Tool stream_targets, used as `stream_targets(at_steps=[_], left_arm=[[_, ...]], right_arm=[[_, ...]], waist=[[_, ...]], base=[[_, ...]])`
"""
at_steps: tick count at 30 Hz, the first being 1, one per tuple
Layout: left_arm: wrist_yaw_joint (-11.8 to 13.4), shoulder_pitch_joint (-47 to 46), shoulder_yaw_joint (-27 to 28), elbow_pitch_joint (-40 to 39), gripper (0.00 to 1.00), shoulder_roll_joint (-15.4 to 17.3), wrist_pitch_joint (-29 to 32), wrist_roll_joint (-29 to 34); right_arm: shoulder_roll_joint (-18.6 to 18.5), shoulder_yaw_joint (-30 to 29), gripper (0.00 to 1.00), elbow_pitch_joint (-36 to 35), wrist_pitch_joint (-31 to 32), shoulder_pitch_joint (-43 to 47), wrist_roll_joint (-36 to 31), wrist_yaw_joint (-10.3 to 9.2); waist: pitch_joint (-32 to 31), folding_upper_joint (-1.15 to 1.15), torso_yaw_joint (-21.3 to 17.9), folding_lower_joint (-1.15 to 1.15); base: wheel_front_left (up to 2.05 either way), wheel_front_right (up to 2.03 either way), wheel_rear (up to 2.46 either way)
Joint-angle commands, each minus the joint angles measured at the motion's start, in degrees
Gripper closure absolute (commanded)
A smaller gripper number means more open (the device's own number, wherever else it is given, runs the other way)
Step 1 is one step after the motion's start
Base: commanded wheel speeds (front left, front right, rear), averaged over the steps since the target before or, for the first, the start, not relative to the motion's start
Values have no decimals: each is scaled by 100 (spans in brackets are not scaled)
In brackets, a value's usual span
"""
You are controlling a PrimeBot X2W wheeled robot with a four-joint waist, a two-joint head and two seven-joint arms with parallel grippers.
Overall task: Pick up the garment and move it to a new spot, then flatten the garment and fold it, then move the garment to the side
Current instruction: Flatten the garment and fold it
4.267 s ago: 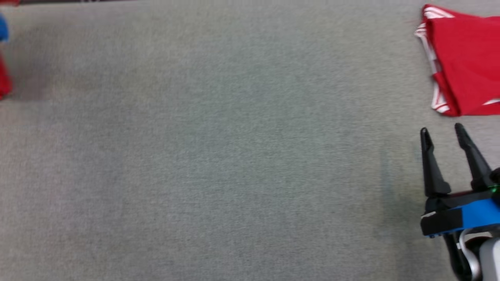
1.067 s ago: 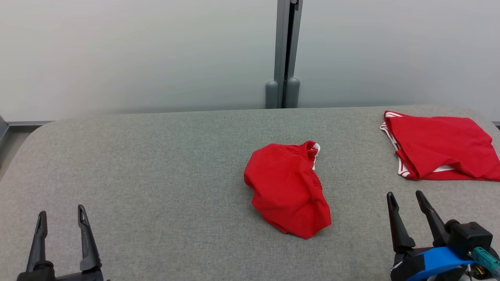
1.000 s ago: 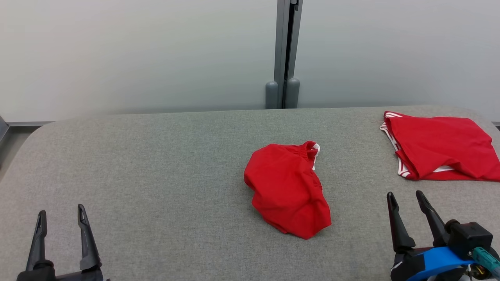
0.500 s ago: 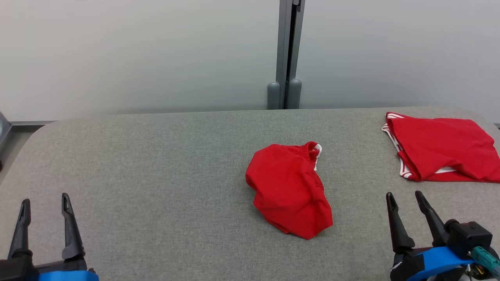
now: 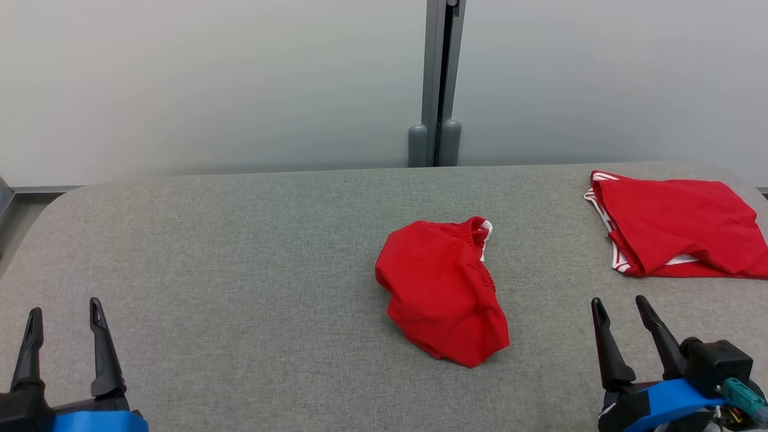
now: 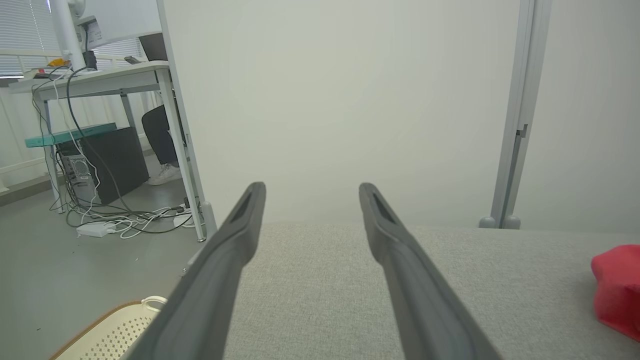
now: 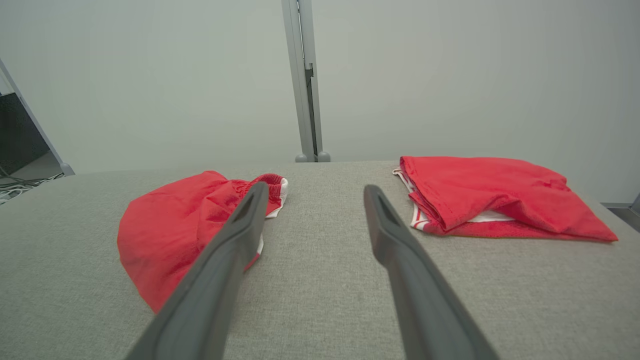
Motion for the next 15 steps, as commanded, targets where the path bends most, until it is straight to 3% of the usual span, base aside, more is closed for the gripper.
stream_targets(at_steps=[1, 15], left_arm=[[2, -88, -28, 2, 0, 40, 7, -29], [-114, -88, -71, -17, 0, 151, 39, -158]], right_arm=[[14, -10, 0, 13, 24, 62, -38, 1], [20, 34, 0, 33, 86, 86, -25, 1]], waist=[[-6, 0, 0, 0], [-23, 0, -7, 0]], base=[[0, 0, 0], [0, 0, 0]])
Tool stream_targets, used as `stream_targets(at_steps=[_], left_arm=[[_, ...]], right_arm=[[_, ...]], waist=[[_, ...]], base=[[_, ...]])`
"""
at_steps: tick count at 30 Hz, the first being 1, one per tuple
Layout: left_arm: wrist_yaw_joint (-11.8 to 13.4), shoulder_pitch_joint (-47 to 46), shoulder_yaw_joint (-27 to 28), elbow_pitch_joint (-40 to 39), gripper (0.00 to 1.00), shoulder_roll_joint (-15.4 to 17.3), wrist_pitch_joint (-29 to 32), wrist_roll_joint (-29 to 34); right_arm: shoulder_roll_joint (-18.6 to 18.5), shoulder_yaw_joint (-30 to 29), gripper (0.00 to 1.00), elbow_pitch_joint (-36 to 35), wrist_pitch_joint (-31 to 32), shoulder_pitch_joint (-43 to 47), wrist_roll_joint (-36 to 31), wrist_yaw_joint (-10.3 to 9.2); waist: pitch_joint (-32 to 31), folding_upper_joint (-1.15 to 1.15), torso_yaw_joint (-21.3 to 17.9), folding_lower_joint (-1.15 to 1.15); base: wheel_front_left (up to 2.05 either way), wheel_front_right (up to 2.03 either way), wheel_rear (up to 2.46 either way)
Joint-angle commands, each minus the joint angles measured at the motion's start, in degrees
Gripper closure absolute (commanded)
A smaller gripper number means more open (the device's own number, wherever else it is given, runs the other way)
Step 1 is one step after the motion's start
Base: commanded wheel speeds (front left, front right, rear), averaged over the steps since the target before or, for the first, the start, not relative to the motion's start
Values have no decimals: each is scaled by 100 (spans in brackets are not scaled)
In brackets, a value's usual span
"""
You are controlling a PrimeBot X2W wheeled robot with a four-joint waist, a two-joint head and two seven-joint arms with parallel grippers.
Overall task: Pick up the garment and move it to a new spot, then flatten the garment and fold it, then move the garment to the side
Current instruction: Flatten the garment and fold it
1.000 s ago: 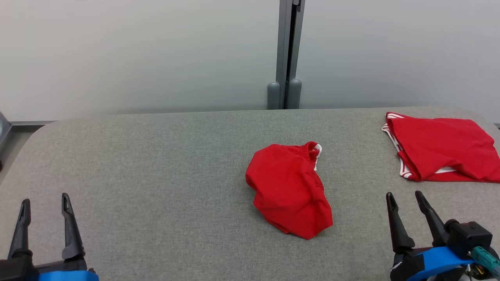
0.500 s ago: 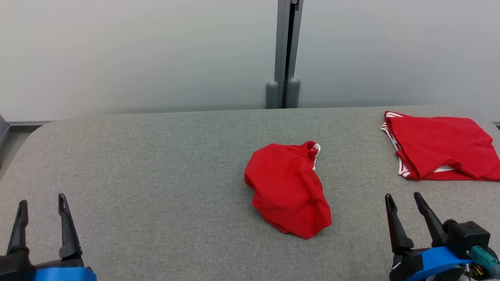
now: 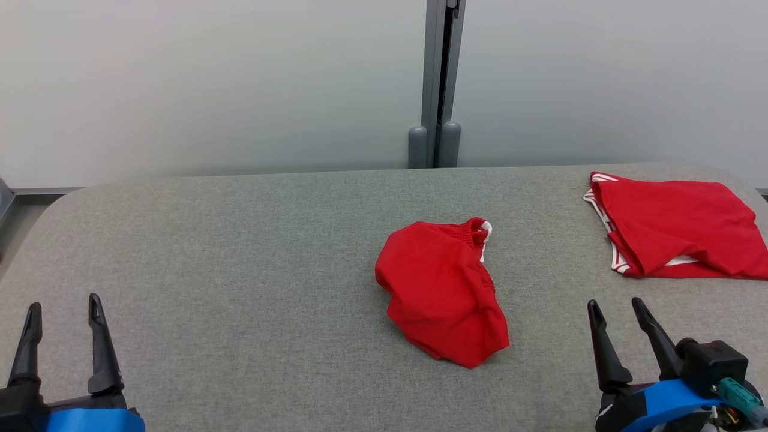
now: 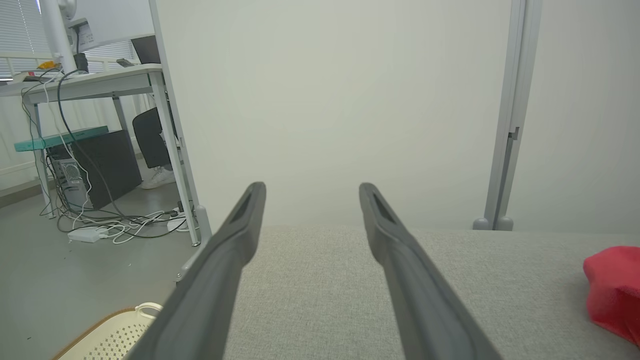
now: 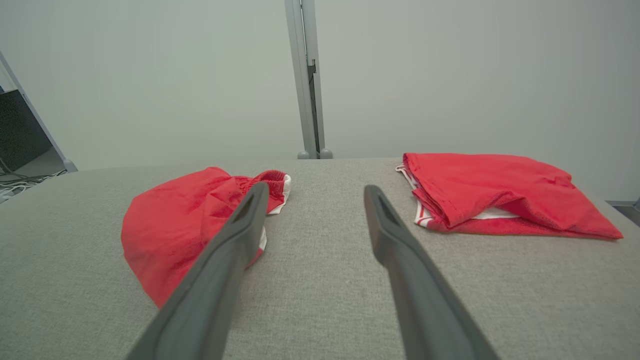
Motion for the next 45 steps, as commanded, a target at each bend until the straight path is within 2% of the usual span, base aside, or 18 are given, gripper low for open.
stream_targets(at_steps=[1, 25, 35, 40, 45], left_arm=[[-4, -36, -28, -20, 0, 29, 22, -34], [47, 74, -164, 5, 0, 178, 637, -147], [84, 68, -187, 21, 0, 201, 645, -167], [124, 70, -220, -5, 0, 193, 661, -163], [134, -35, -249, -7, 0, 185, 638, -171]], right_arm=[[12, -4, 0, 6, 34, 87, -21, 1], [7, 36, 0, 46, 133, 95, -26, 1], [-6, 56, 0, 135, 153, 76, 11, 1], [-74, 266, 0, 233, 165, -167, 37, 1], [-238, 730, 0, 523, 239, -769, 64, 1]], waist=[[-3, 0, -2, 0], [-3, 0, -35, 0], [1, 0, -49, 0], [30, 0, -33, 0], [116, 0, 9, 0]], base=[[0, 0, 0], [0, 0, 0], [0, 0, 0], [0, 0, 0], [0, 0, 0]])
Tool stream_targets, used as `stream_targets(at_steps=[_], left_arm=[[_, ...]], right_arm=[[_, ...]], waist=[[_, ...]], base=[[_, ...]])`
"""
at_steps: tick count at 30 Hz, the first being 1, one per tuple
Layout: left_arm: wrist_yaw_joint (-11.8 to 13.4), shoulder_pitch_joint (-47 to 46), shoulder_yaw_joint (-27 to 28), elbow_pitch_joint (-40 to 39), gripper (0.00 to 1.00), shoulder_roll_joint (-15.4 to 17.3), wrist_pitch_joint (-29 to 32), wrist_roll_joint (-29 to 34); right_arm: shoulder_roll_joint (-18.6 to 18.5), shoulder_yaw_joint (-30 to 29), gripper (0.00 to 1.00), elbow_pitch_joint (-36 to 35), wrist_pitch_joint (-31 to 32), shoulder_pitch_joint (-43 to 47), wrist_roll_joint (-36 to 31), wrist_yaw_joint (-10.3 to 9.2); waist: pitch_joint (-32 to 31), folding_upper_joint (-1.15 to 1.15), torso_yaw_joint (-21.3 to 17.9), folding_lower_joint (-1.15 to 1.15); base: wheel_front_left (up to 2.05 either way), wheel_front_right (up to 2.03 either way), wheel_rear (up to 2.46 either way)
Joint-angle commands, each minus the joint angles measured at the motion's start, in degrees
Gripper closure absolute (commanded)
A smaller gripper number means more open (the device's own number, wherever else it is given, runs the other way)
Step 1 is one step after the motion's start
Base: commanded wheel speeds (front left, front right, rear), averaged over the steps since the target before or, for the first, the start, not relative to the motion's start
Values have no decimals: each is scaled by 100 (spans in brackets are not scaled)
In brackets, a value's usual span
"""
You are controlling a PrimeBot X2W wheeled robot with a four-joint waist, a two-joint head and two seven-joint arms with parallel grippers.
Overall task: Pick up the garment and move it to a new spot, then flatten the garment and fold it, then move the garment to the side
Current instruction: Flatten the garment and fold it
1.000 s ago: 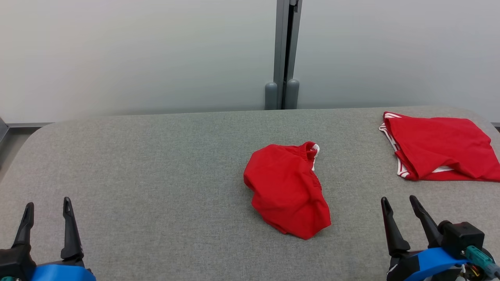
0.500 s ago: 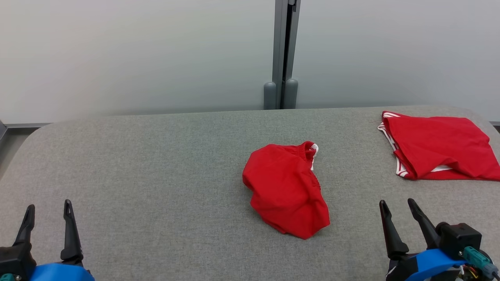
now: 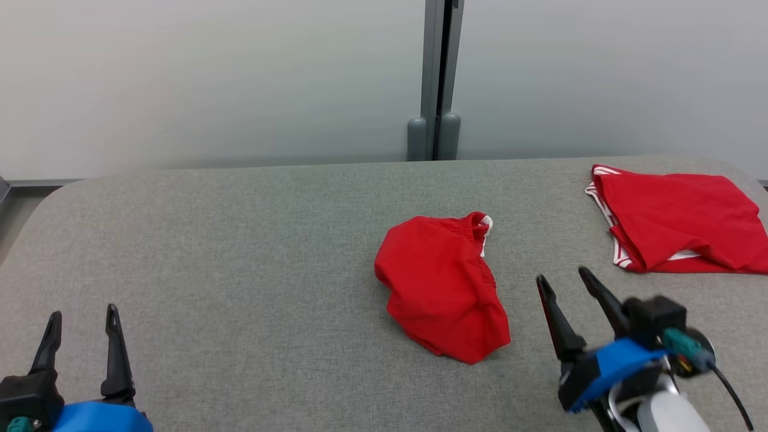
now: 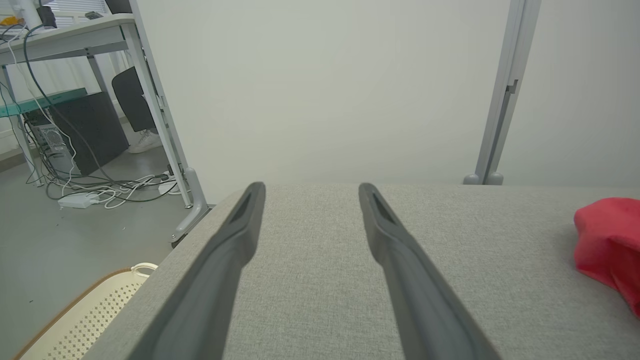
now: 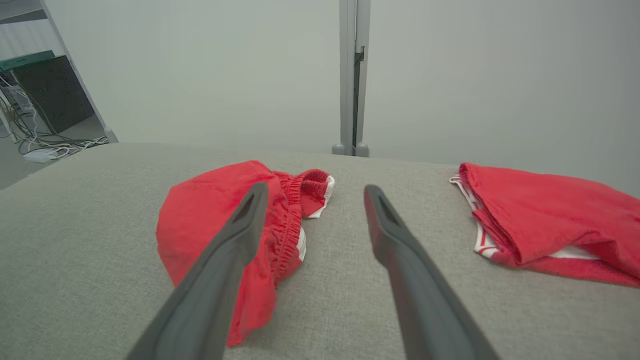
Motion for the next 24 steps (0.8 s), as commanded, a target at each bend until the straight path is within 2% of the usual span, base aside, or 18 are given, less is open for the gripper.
stream_targets(at_steps=[1, 6, 11, 16, 21, 22, 23, 24], left_arm=[[34, -100, 13, -25, 0, 9, -15, 5], [64, -234, -19, -49, 0, -14, -90, 22], [87, -374, -110, -30, 0, -53, -158, 64], [99, -491, -154, 65, 0, -82, -211, 68], [129, -544, -157, 138, 0, -86, -269, 38], [135, -547, -155, 142, 0, -85, -271, 32], [141, -549, -153, 148, 0, -84, -281, 24], [153, -552, -148, 150, 0, -84, -295, 17]], right_arm=[[-89, 56, 0, 79, 18, -186, 18, 1], [-245, 467, 0, 788, 121, -1069, 190, 1], [-341, 799, 0, 1905, 68, -1718, 307, 1], [-312, 1227, 0, 2923, -57, -1975, 527, 1], [-193, 1691, 0, 3655, -124, -1988, 790, 1], [-180, 1773, 33, 3761, -143, -2002, 873, 1], [-170, 1844, 100, 3844, -168, -2025, 956, 1], [-162, 1893, 100, 3913, -195, -2057, 1031, 1]], waist=[[40, 0, 26, 0], [232, 0, 128, 0], [421, 0, 266, 0], [529, 0, 361, 0], [541, 0, 385, 0], [543, 0, 384, 0], [543, 0, 381, 0], [544, 0, 373, 0]], base=[[0, 0, 0], [0, 0, 0], [0, 0, 0], [0, 0, 0], [0, 0, 0], [0, 0, 0], [0, 0, 0], [0, 0, 0]])
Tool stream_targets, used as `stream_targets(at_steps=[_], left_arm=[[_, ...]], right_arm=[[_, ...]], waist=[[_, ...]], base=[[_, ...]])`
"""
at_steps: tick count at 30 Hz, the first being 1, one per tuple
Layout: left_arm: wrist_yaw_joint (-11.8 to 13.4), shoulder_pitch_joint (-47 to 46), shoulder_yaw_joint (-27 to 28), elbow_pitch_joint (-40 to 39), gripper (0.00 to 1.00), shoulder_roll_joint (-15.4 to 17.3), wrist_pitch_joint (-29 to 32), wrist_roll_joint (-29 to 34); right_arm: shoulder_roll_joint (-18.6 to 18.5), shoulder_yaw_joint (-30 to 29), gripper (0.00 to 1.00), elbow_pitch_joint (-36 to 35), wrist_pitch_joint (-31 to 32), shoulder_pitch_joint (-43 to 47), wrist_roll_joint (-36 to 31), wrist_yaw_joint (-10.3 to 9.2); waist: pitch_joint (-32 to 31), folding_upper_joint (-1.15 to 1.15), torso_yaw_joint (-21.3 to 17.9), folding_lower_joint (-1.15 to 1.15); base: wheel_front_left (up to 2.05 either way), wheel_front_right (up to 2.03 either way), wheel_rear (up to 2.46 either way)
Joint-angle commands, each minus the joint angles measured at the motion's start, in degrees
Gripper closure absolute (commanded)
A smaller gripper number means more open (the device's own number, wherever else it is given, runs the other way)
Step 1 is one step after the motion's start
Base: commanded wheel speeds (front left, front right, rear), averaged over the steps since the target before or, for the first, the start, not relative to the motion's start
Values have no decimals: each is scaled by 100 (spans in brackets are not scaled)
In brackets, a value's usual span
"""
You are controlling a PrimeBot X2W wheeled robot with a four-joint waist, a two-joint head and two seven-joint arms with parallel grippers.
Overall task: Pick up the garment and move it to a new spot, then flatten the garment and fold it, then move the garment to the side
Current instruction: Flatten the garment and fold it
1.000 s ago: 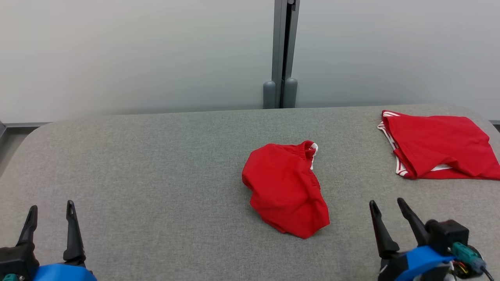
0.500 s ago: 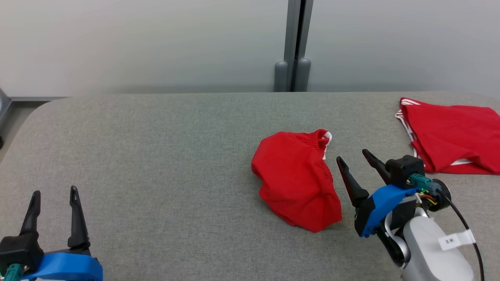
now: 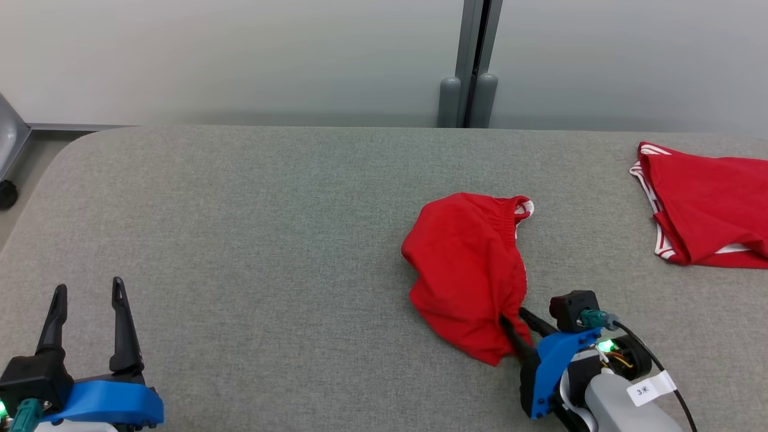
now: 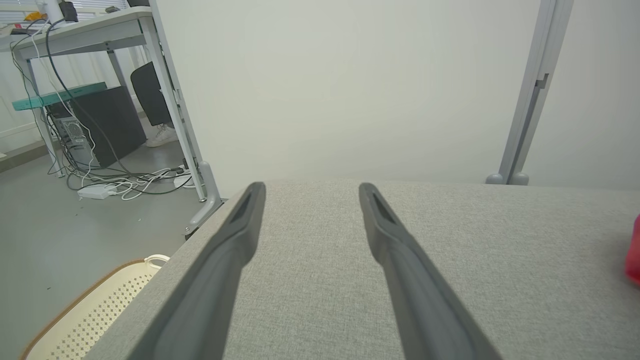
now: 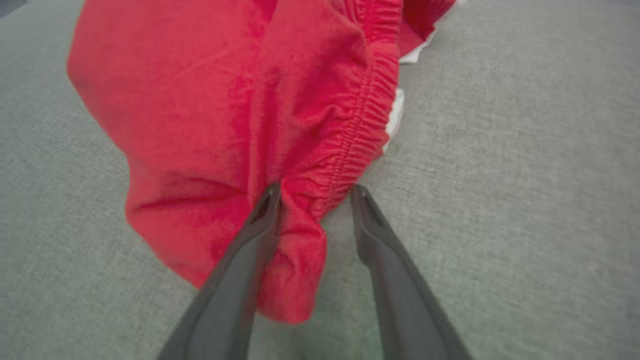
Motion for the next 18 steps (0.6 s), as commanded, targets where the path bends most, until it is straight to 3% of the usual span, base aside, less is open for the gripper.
stream_targets(at_steps=[1, 10, 14, 18], left_arm=[[43, -109, 29, 9, 0, 8, -41, -16], [125, -47, 35, -3, 0, 5, -111, -31], [147, 10, 45, -20, 0, 2, -145, -47], [168, 27, 22, -16, 0, -15, -170, -62]], right_arm=[[-14, 29, 100, 61, -88, -136, 90, 1], [-668, -219, 100, 204, -774, -372, 411, 1], [-975, -412, 100, -38, -884, -479, 310, 1], [-999, -476, 100, -496, -919, -613, 114, 1]], waist=[[0, -1, -15, 0], [-94, -1, -124, 0], [-122, -1, -159, 0], [-125, -1, -168, 0]], base=[[0, 0, 0], [0, 0, 0], [0, 0, 0], [0, 0, 0]])
